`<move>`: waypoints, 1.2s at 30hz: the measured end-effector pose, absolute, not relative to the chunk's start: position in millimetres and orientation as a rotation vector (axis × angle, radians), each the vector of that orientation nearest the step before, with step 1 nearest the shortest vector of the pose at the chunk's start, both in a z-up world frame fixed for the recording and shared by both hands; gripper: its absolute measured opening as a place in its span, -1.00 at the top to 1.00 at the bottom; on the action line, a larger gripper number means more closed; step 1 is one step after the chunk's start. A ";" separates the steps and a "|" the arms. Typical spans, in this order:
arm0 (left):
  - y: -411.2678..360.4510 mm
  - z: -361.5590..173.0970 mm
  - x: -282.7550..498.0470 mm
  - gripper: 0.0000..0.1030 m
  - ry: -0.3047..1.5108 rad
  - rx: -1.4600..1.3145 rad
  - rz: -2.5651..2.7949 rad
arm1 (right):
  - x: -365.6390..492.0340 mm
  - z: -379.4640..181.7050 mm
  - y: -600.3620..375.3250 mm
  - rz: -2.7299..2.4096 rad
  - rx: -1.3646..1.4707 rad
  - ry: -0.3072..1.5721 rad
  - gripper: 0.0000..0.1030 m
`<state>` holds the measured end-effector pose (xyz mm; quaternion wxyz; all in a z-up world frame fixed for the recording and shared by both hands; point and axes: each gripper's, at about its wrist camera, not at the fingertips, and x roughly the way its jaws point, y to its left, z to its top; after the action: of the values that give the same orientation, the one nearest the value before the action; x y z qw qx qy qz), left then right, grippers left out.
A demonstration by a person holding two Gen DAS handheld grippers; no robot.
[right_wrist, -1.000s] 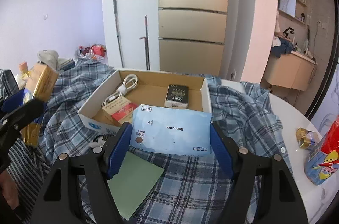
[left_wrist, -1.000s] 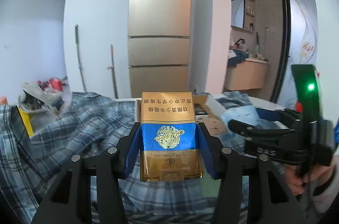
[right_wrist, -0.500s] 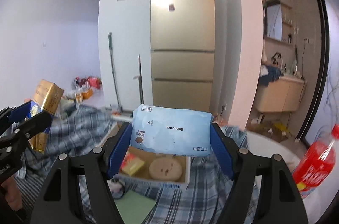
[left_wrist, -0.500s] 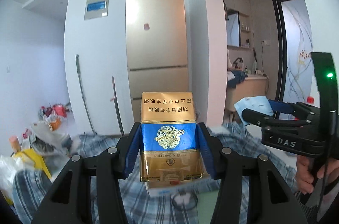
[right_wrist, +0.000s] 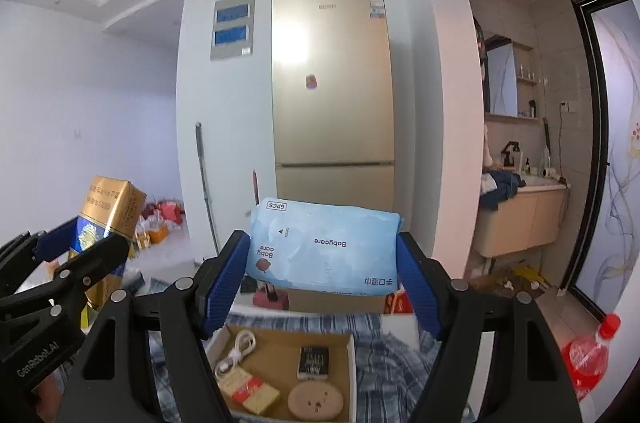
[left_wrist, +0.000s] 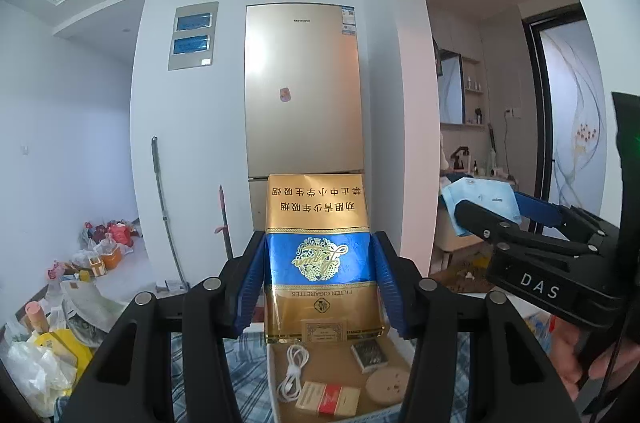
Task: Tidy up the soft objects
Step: 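Carry the gold pack and wipes pack over the box with both grippers, then lower both packs into the box and open both grippers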
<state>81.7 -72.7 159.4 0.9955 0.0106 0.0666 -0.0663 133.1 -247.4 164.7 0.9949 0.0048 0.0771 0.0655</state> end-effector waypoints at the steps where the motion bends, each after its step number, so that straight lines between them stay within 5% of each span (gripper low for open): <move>1: -73.2 162.5 86.2 -0.05 0.137 0.012 -0.129 | 136.0 167.1 -248.6 0.118 0.011 0.151 -0.41; 14: -96.5 156.1 167.8 -0.05 0.346 0.013 -0.101 | 209.7 113.7 -252.4 0.064 -0.043 0.406 -0.41; 36: -83.6 -25.0 318.1 -0.06 0.839 -0.104 -0.219 | 281.3 -14.6 -231.6 0.139 -0.094 0.874 -0.41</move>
<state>318.1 -83.6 -25.0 0.9063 -0.0501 0.4061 -0.1061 281.3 -231.6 -14.6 0.9026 -0.0457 0.4227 0.0672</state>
